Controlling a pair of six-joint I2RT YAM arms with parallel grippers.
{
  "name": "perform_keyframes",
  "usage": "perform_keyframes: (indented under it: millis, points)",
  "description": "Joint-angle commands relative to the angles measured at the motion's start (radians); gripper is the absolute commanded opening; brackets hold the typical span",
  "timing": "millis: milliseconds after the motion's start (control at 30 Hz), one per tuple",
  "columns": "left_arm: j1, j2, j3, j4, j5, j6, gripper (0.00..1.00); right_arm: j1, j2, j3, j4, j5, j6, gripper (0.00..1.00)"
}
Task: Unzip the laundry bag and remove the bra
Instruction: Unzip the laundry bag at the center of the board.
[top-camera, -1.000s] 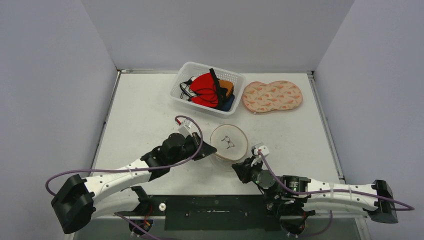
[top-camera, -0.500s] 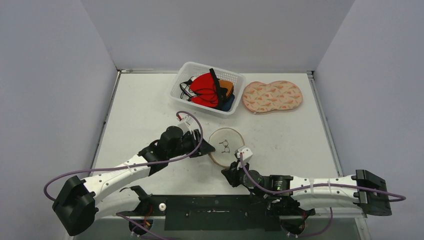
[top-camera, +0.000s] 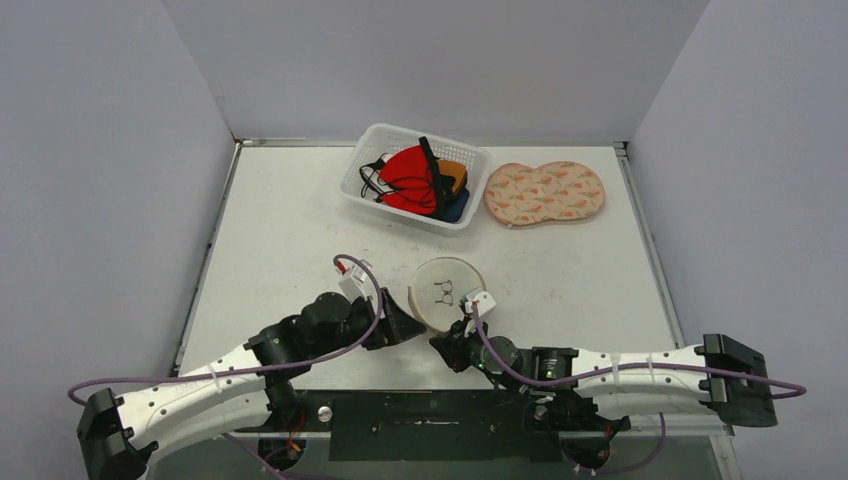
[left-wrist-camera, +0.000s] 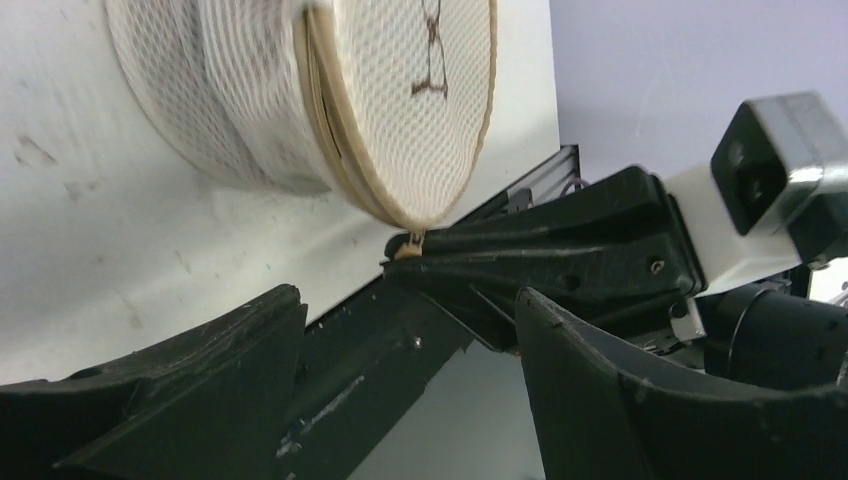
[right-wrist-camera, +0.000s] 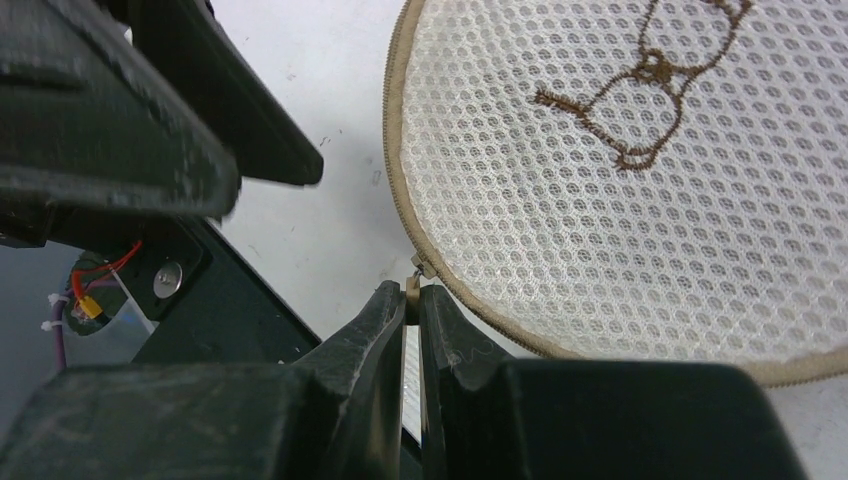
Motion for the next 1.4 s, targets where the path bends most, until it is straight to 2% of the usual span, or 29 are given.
perform_keyframes:
  millis: [0,167,367,633,900,967,1200,1367]
  points:
    - [-0.112,-0.017,-0.029,0.019,-0.164,-0.133,0.74,0.011,0.022,0.057,0.078,-0.018,-0.028,0.05]
    - [-0.143,0.035,-0.06,0.188,-0.261,-0.215,0.7,0.011,0.042,0.067,0.087,-0.031,-0.035,0.05]
    - [-0.142,0.117,-0.008,0.218,-0.342,-0.224,0.52,0.011,0.032,0.064,0.079,-0.031,-0.029,0.05]
    - [-0.143,0.192,-0.018,0.277,-0.344,-0.253,0.35,0.013,0.029,0.057,0.082,-0.03,-0.032,0.05]
    - [-0.14,0.165,-0.044,0.273,-0.383,-0.26,0.1,0.013,-0.017,0.024,0.026,0.027,-0.023,0.05]
    - [-0.138,0.162,-0.044,0.27,-0.386,-0.255,0.01,0.012,-0.041,0.016,0.0,0.048,-0.024,0.05]
    - [-0.115,0.158,-0.038,0.267,-0.354,-0.199,0.0,0.011,-0.124,0.017,-0.143,0.132,-0.047,0.05]
    - [-0.044,0.155,-0.032,0.216,-0.251,-0.148,0.0,0.011,-0.189,0.003,-0.198,0.155,-0.032,0.05]
